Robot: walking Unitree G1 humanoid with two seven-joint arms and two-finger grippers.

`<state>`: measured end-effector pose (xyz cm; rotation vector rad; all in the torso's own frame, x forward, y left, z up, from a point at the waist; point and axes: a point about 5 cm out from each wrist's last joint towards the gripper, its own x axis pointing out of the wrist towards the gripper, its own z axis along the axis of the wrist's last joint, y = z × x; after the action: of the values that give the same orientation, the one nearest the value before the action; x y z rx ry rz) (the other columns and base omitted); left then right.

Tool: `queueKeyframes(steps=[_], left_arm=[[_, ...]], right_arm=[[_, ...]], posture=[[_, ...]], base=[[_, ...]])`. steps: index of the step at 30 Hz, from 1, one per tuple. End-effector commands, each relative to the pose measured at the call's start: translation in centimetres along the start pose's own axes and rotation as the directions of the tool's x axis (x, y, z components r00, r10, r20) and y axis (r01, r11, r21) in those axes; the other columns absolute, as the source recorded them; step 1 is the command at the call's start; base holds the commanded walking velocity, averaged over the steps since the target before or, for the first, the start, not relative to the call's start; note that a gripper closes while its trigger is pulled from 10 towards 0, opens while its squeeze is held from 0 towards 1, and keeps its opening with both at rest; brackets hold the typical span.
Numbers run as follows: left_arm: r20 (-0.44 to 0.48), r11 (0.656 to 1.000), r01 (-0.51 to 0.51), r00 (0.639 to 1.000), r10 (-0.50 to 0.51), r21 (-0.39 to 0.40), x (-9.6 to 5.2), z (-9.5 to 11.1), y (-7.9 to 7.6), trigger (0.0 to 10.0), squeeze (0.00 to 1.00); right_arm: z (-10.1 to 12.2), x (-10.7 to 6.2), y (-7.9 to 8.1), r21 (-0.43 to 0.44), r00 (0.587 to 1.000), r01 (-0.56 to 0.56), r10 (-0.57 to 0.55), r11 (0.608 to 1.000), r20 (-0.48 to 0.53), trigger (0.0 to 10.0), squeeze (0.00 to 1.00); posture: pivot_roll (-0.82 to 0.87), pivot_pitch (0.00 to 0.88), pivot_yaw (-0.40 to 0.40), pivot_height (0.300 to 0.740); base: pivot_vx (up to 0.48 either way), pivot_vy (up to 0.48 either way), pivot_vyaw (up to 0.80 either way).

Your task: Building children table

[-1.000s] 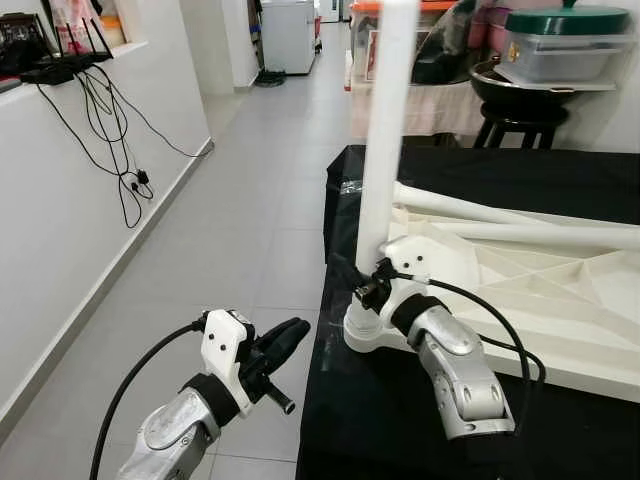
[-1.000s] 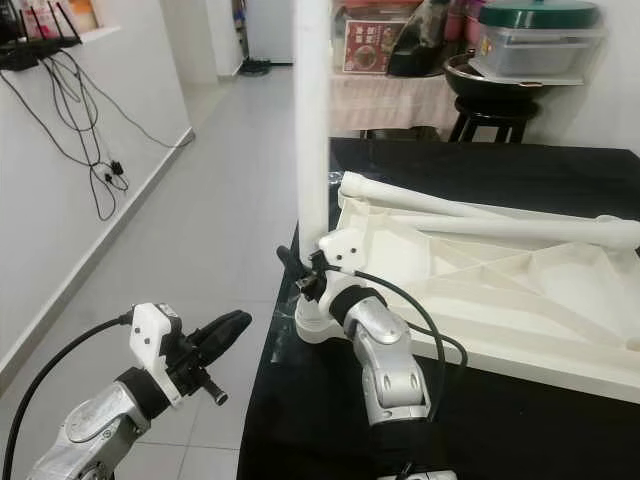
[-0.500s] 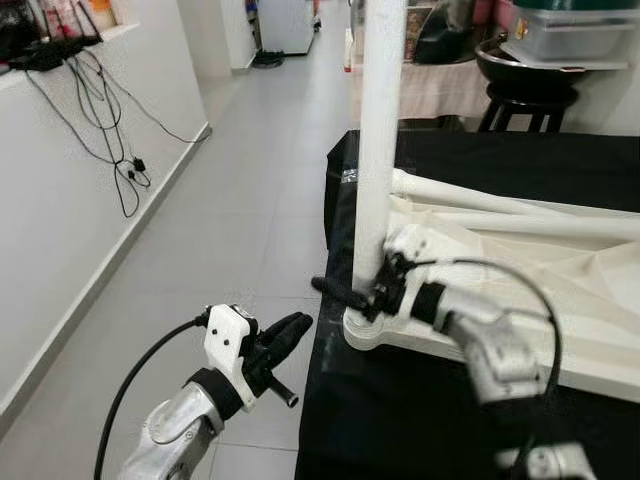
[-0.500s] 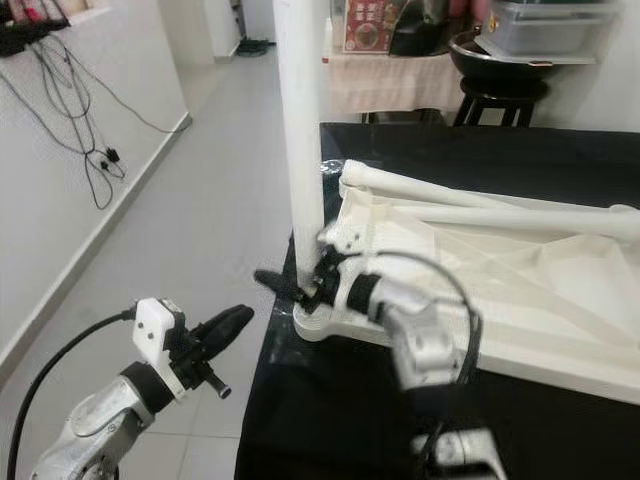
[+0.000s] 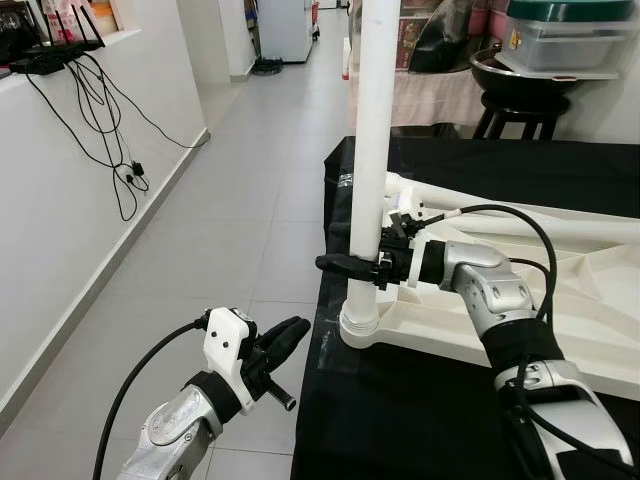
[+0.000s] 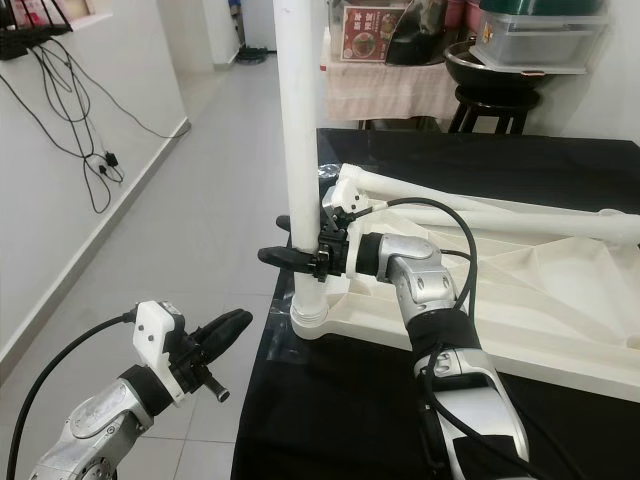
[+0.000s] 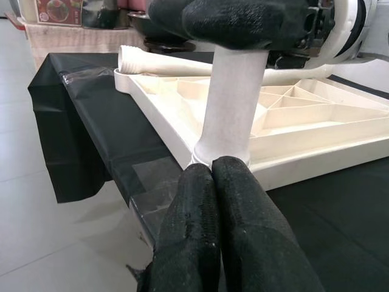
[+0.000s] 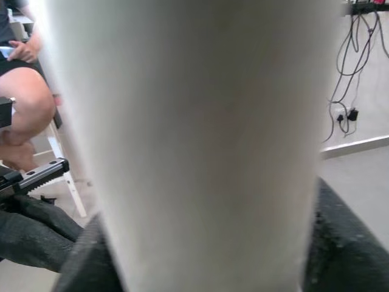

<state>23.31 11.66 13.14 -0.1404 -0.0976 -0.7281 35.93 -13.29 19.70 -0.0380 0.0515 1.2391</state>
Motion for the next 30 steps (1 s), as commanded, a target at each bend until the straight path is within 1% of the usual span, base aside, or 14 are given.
queueKeyframes(steps=[1, 9, 16, 17, 18, 20, 21, 23, 24, 26, 27, 28, 29, 30], left_arm=[[-0.012, 1.000, 0.000, 1.000, 0.000, 0.000, -0.1, -0.3, -0.1, 10.0, 0.00], [-0.012, 1.000, 0.001, 1.000, -0.001, -0.004, -0.1, -0.4, -0.1, 10.0, 0.00], [-0.012, 1.000, 0.005, 1.000, -0.005, -0.009, -0.1, -0.4, -0.1, 10.0, 0.00], [-0.012, 1.000, 0.005, 1.000, -0.006, -0.010, -0.2, -0.4, -0.1, 10.0, 0.00], [-0.011, 1.000, 0.006, 1.000, -0.006, -0.010, -0.2, -0.4, -0.1, 10.0, 0.00], [-0.011, 1.000, 0.006, 1.000, -0.006, -0.010, -0.2, -0.4, -0.1, 10.0, 0.00], [-0.010, 1.000, 0.006, 1.000, -0.006, -0.010, -0.3, -0.4, -0.2, 10.0, 0.00], [-0.010, 1.000, 0.006, 1.000, -0.006, -0.010, -0.3, -0.4, -0.2, 10.0, 0.00], [-0.010, 1.000, 0.006, 1.000, -0.006, -0.009, -0.3, -0.3, -0.2, 10.0, 0.00], [-0.010, 1.000, 0.006, 1.000, -0.006, -0.009, -0.3, -0.3, -0.2, 10.0, 0.00], [-0.003, 1.000, -0.009, 1.000, 0.009, 0.005, -0.5, -0.1, 0.0, 10.0, 0.00], [-0.005, 1.000, -0.018, 1.000, 0.018, 0.018, -0.6, 0.0, 0.2, 10.0, 0.00], [-0.002, 0.999, -0.026, 1.000, 0.026, 0.026, -0.6, 0.1, 0.3, 10.0, 0.00], [-0.002, 0.999, -0.026, 1.000, 0.026, 0.026, -0.6, 0.1, 0.3, 10.0, 0.00]], right_arm=[[0.6, 0.7, 0.1, -0.014, 0.999, -0.043, 0.043, 0.999, 0.018, 0.0, 0.00], [0.7, 0.0, -0.3, -0.012, 0.999, -0.035, 0.035, 0.999, 0.028, 0.0, 0.00], [0.5, -1.0, -0.5, -0.031, 0.999, 0.022, -0.021, 0.999, 0.044, 0.0, 0.00], [0.2, -1.4, -0.6, -0.045, 0.998, 0.062, -0.061, 0.997, 0.029, 0.0, 0.00], [-0.1, -1.7, -0.7, -0.064, 0.988, 0.157, -0.156, 0.986, 0.009, 0.0, 0.00], [-0.1, -1.7, -0.7, -0.064, 0.988, 0.157, -0.156, 0.986, 0.009, 0.0, 0.00], [-0.5, -1.9, -0.6, -0.062, 0.970, 0.244, -0.244, 0.968, -0.001, 0.0, 0.00], [-0.5, -1.9, -0.6, -0.062, 0.970, 0.244, -0.244, 0.968, -0.001, 0.0, 0.00], [-0.7, -2.0, -0.6, -0.059, 0.954, 0.298, -0.298, 0.953, -0.006, 0.0, 0.00], [-0.7, -2.0, -0.6, -0.059, 0.954, 0.298, -0.298, 0.953, -0.006, 0.0, 0.00], [-5.1, -0.4, 2.1, 0.057, 0.861, 0.506, -0.508, 0.860, 0.028, 0.0, 0.00], [-5.4, 0.3, 3.3, 0.067, 0.782, 0.616, -0.620, 0.785, 0.066, 0.0, 0.00], [-6.8, 0.2, 3.7, 0.146, 0.703, 0.701, -0.711, 0.698, 0.022, 0.0, 0.00], [-6.8, 0.2, 3.7, 0.146, 0.703, 0.701, -0.711, 0.698, 0.022, 0.0, 0.00]], posture=[[-0.01, 0.011, 0.013, 0.740], [-0.02, 0.007, 0.017, 0.740], [-0.03, 0.006, 0.021, 0.740], [-0.03, 0.007, 0.019, 0.740], [-0.03, 0.008, 0.011, 0.740], [-0.03, 0.008, 0.011, 0.740], [-0.03, 0.013, 0.002, 0.740], [-0.03, 0.013, 0.002, 0.740], [-0.03, 0.016, 0.000, 0.740], [-0.03, 0.016, 0.000, 0.740], [-0.05, 0.040, 0.011, 0.740], [-0.06, 0.040, 0.040, 0.740], [-0.06, 0.030, 0.035, 0.740], [-0.06, 0.030, 0.035, 0.740]], base=[[0.000, 0.000, 0.00], [0.000, 0.000, 0.00], [0.000, 0.000, 0.00], [0.000, 0.000, 0.00], [0.000, 0.000, 0.00], [0.000, 0.000, 0.00], [0.000, 0.000, 0.00], [0.000, 0.000, 0.00], [0.000, 0.000, 0.00], [0.000, 0.000, 0.00], [0.000, 0.000, 0.00], [0.000, 0.000, 0.00], [0.000, 0.000, 0.00], [0.000, 0.000, 0.00]])
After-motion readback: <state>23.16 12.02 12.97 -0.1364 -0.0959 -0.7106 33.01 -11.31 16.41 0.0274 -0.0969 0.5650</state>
